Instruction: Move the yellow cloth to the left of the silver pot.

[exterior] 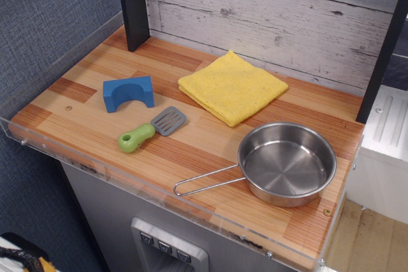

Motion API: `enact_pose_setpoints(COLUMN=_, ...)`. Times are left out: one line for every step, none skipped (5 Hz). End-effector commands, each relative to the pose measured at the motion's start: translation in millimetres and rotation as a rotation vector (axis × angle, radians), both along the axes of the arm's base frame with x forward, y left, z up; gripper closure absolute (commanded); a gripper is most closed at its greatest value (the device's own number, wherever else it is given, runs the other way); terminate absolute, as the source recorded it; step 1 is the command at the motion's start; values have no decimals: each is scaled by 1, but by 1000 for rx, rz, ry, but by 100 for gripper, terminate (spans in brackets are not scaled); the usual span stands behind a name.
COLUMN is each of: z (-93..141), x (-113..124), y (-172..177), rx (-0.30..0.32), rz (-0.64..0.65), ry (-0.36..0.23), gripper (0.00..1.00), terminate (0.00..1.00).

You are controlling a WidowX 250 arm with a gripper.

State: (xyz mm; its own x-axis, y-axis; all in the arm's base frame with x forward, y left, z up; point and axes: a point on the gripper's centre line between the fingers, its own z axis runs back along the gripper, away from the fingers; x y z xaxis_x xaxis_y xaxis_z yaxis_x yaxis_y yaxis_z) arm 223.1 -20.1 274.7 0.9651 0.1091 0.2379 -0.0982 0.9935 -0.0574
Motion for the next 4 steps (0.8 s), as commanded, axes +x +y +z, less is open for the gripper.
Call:
enact_pose_setpoints(z=-2, x=21, y=-2, rx=26, rz=-10, ry=-157, gripper=0, terminate=0)
enact_pose_setpoints(z=-23, x=30, y=2, rx=58, rz=-18, ry=-170, gripper=0, terminate=0)
enact_pose_setpoints(z=-39, x=44, y=5, rx=55, rz=-22, ry=-149, gripper=0, terminate=0)
enact_pose_setpoints(z=-61, x=55, y=7, rx=47, rz=-17, ry=-106, gripper=0, terminate=0)
